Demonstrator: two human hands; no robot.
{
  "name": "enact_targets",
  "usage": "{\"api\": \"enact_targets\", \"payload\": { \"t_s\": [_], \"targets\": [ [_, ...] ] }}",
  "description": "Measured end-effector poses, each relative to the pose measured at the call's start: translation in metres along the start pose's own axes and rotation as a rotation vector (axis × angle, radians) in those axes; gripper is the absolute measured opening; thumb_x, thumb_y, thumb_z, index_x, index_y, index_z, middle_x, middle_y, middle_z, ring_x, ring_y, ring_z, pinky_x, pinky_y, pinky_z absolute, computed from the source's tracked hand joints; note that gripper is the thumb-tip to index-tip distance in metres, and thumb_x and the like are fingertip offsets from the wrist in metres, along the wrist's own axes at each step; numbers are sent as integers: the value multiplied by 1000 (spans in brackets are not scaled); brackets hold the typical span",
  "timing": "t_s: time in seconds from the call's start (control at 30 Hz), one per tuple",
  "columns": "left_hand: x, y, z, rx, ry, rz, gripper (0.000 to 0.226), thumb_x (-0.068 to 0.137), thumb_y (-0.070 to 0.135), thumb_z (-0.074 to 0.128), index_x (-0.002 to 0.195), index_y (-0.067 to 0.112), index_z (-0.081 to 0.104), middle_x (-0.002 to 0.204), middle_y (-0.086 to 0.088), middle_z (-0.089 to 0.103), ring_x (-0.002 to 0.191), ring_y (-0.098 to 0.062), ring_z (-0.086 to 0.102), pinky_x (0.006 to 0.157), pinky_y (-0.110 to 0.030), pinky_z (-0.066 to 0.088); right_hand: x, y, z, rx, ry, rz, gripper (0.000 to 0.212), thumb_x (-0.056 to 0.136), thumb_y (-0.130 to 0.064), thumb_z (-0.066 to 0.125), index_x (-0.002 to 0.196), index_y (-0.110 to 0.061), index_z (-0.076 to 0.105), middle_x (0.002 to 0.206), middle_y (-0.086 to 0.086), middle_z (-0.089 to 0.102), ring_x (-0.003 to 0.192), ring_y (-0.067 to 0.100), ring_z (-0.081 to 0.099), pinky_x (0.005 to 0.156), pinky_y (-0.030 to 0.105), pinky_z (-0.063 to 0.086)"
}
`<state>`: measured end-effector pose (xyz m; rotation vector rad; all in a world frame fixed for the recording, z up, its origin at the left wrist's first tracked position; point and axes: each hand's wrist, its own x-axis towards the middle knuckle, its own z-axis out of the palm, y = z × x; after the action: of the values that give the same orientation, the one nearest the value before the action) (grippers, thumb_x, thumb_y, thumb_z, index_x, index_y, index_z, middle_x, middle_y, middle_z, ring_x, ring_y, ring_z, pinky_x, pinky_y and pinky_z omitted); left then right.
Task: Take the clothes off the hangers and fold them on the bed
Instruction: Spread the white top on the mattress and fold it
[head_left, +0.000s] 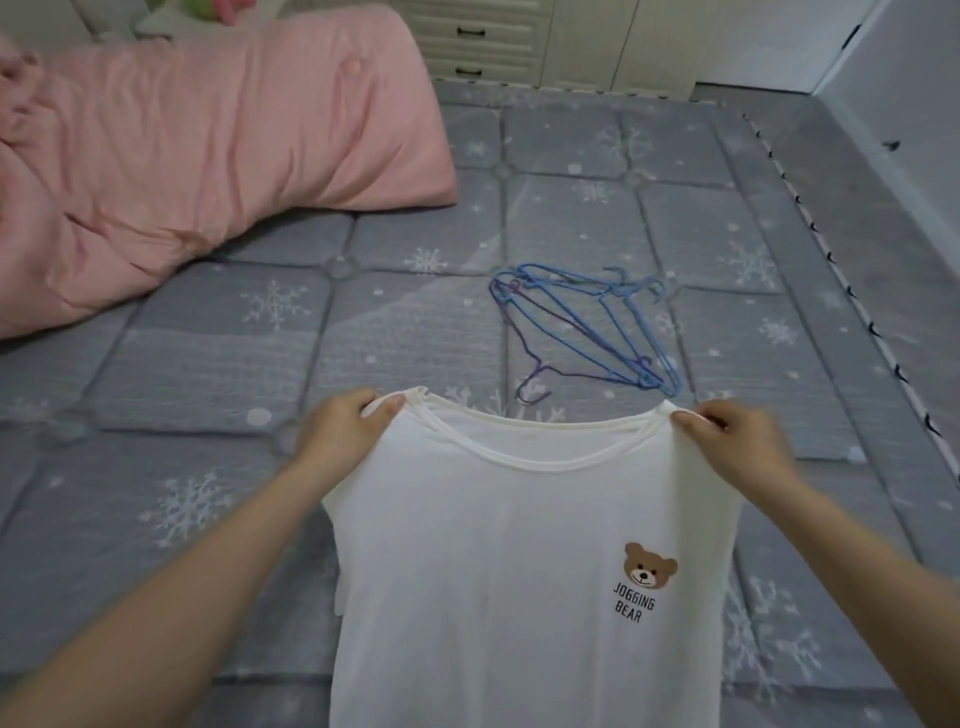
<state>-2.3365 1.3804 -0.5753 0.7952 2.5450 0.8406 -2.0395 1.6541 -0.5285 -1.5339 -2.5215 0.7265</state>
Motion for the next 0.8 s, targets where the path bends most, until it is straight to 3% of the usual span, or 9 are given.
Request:
{"api": "enact_targets", "payload": {
  "t_s": [0.2, 0.47, 0.53, 0.6, 0.67, 0.8],
  "targets": [
    [56, -27, 43, 76, -67, -28, 41, 90, 52, 51, 67, 17, 55, 70, 1, 61, 73, -24, 58, 68, -35, 46, 38, 5, 49, -93, 35, 60, 21, 88, -41, 58, 75, -26, 63, 88, 6, 69, 87, 30, 60, 64, 31, 37],
    [80, -58, 106, 99, -138, -107, 33, 92, 42, 52, 67, 20, 49, 83, -12, 64, 85, -31, 59, 73, -37, 44, 62, 30, 103, -46, 25, 170, 33, 82, -47, 64, 66, -19, 60, 64, -6, 58, 69, 20, 55, 57, 30, 35],
    [84, -62, 122, 143, -120, -114, 28, 91, 40, 54, 72, 20, 54, 91, -12, 64, 93, -32, 58, 81, -40, 45, 69, 41, 118, 12, 1, 172, 29, 79, -46, 67, 69, -19, 61, 71, -5, 62, 72, 18, 57, 62, 30, 40],
    [85, -62, 132, 128, -45, -160, 23, 88, 40, 60, 91, 17, 64, 105, -11, 61, 105, -32, 54, 93, -43, 41, 74, 52, 131, 135, -27, 165, 25, 80, -40, 70, 80, -16, 64, 85, -3, 64, 80, 16, 58, 72, 30, 43],
    [81, -56, 141, 115, 36, -219, 33, 86, 39, 63, 110, 16, 63, 119, -11, 52, 117, -31, 44, 100, -41, 33, 75, 69, 142, 203, -21, 179, 28, 85, -37, 66, 97, -12, 65, 99, 2, 62, 91, 19, 58, 80, 29, 42],
    [65, -40, 156, 90, 72, -42, 32, 84, 32, 67, 111, 15, 64, 123, -8, 50, 119, -28, 39, 103, -36, 28, 68, 108, 141, 206, 26, 279, 31, 91, -28, 58, 107, -3, 64, 112, 15, 65, 103, 30, 60, 87, 34, 42]
  ]
}}
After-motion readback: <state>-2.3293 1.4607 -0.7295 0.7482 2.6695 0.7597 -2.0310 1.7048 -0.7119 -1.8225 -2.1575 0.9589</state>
